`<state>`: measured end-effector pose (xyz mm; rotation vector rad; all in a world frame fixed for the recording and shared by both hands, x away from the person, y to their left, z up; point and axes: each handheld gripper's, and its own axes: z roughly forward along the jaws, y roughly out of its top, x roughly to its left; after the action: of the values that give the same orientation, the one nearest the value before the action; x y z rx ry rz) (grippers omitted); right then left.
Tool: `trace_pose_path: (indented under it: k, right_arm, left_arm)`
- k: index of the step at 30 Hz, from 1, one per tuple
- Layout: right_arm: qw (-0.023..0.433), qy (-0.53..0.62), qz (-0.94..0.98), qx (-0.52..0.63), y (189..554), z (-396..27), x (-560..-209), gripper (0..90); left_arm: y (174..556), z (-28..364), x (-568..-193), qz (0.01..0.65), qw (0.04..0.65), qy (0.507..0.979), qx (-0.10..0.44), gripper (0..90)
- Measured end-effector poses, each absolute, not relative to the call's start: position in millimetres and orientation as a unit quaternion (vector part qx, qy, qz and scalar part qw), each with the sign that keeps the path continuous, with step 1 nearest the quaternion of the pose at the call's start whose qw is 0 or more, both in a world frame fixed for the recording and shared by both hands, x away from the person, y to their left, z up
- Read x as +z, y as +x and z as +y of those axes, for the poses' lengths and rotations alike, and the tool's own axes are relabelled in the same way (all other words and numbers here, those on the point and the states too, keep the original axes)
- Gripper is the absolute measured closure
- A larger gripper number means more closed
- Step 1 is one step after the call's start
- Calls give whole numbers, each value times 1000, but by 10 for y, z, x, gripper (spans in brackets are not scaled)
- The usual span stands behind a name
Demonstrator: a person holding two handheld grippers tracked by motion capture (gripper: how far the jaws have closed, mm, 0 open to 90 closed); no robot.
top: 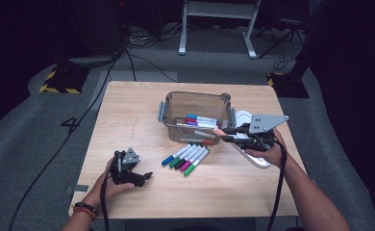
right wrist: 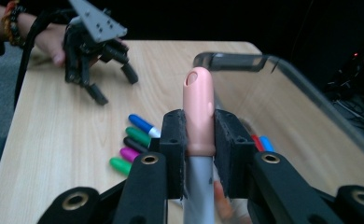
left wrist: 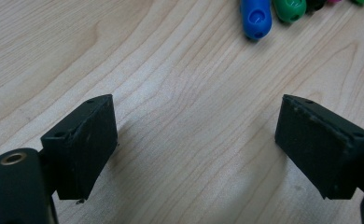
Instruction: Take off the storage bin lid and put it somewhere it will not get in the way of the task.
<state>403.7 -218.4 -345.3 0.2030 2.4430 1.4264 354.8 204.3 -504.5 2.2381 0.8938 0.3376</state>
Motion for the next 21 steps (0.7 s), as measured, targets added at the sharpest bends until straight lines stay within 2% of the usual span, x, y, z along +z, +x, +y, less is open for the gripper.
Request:
trace_pose_path:
  k: [10,21]
  right_arm:
    - [171,69,850,493,4263,-1973,-3165,746]
    - [178,80,853,485,4615,-1743,-3007,746]
  left_arm:
    - [3548,2043,-5045,345,347,863,130,133]
    - [3548,2043,-5045,344,346,863,130,133]
